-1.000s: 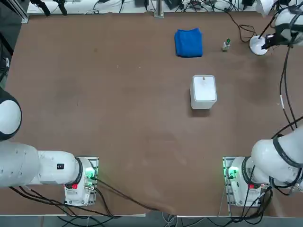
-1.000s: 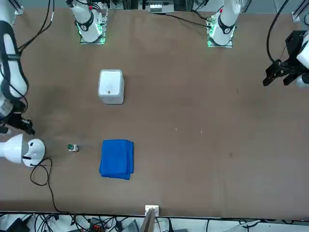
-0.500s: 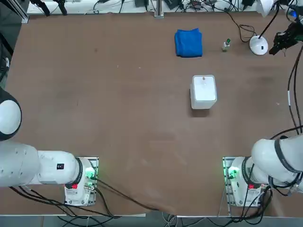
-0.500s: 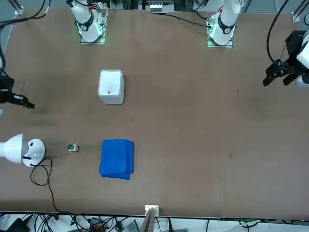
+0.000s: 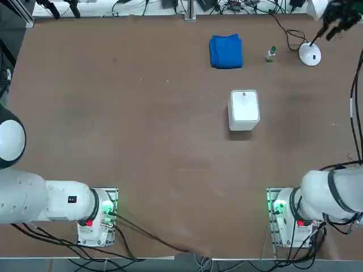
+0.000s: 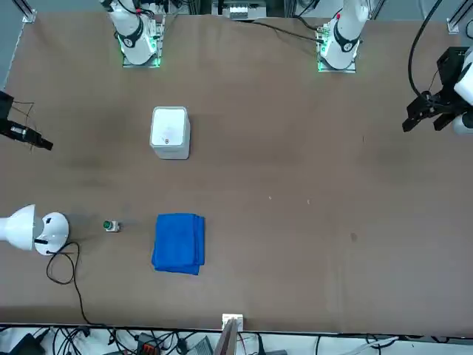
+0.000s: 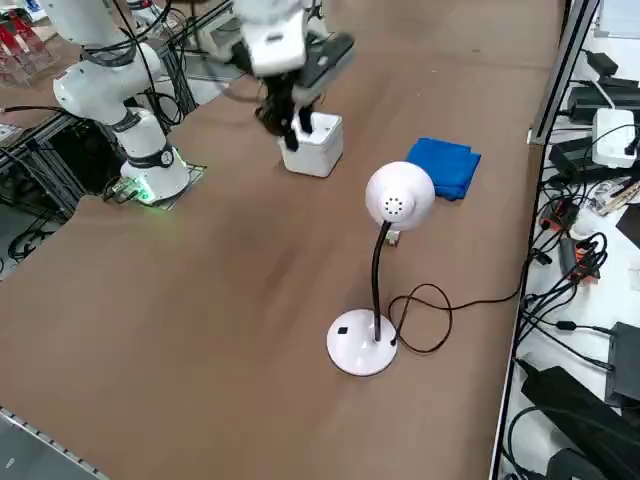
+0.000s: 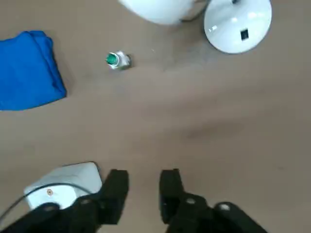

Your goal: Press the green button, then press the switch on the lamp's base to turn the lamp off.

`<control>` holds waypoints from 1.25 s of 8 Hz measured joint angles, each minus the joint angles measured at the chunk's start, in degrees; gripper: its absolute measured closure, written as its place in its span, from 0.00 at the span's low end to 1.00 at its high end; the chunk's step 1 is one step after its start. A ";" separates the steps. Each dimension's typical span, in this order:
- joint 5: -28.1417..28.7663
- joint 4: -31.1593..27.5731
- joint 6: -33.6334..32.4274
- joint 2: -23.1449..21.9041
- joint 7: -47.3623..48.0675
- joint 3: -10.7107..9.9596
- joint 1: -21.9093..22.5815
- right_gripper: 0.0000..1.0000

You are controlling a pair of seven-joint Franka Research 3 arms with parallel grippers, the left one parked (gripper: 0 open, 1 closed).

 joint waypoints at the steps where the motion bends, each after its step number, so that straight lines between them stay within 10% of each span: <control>1: -4.04 1.79 -0.47 0.12 3.32 0.15 4.47 0.32; 3: -8.38 6.29 -2.72 0.59 6.65 0.32 13.04 0.00; 7: -8.44 13.25 -13.09 0.63 3.41 -0.33 17.86 0.00; 10: -7.78 -0.33 -3.58 -7.41 0.47 -2.56 16.97 0.00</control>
